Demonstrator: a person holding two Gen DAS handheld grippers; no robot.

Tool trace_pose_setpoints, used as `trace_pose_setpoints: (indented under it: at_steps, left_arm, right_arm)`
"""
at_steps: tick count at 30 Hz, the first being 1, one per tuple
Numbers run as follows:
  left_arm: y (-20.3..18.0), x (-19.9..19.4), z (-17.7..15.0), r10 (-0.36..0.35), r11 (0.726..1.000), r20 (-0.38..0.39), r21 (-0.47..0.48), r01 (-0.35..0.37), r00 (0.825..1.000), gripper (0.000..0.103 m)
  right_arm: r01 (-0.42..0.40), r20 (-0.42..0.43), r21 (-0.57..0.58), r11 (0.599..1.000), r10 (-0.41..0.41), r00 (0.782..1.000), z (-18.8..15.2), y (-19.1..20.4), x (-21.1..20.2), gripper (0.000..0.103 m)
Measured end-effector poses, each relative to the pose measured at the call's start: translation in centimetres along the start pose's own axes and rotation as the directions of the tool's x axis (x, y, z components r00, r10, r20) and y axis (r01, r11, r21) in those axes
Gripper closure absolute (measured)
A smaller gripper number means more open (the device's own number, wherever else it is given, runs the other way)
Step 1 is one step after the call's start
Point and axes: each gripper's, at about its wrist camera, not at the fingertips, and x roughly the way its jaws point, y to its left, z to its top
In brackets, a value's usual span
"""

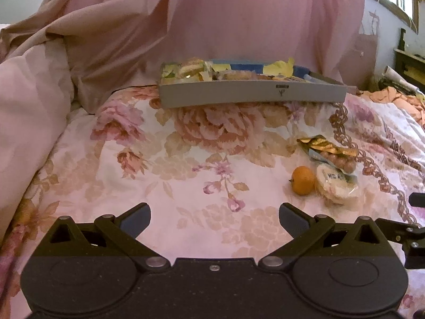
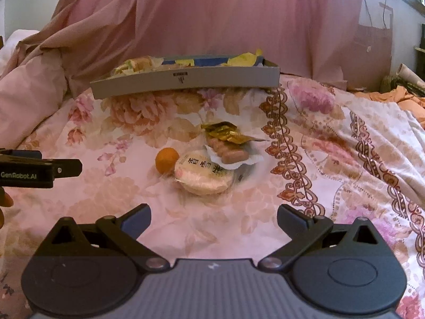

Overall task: Organize snacks
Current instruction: 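Close the left tool on the small orange while the right tool approaches the rice-cake pack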

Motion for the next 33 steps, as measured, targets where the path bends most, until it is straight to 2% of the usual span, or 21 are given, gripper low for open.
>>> trace_pose_setpoints:
  at_steps: [8,14,21,28,33]
  left_arm:
    - [-1.1,1.9,0.0,-0.05,0.992,-0.053,0.111,0.055,0.997,0.001]
    - [-1.8,3.5,0.5,-0.081,0.975,-0.072,0.2,0.094,0.994,0.001]
    - [-2.2,5.6,1.7,-0.124,0.952,-0.102,0.268,0.147,0.987,0.001]
    - [-2.8,7.1,3.6,-0.205,0.908,-0.109,0.35,0.23,0.973,0.001]
    - [-3.7,8.3,4.4,-0.236,0.853,-0.126,0.449,0.267,0.964,0.001]
  right_arm:
    - [0.018,0.004,-0.001,1.0,-0.018,1.0,-0.1,-0.1,1.3,0.0]
    - [0.024,0.004,0.006,1.0,-0.024,1.0,0.0,-0.5,2.3,0.0]
    - [0.023,-0.002,-0.047,0.999,-0.023,1.0,0.3,-0.1,4.1,0.0]
    - [0.012,0.01,-0.11,0.994,-0.011,1.0,1.0,0.4,5.1,0.0]
    - [0.002,-0.001,-0.107,0.994,-0.002,1.0,1.4,0.2,6.1,0.0]
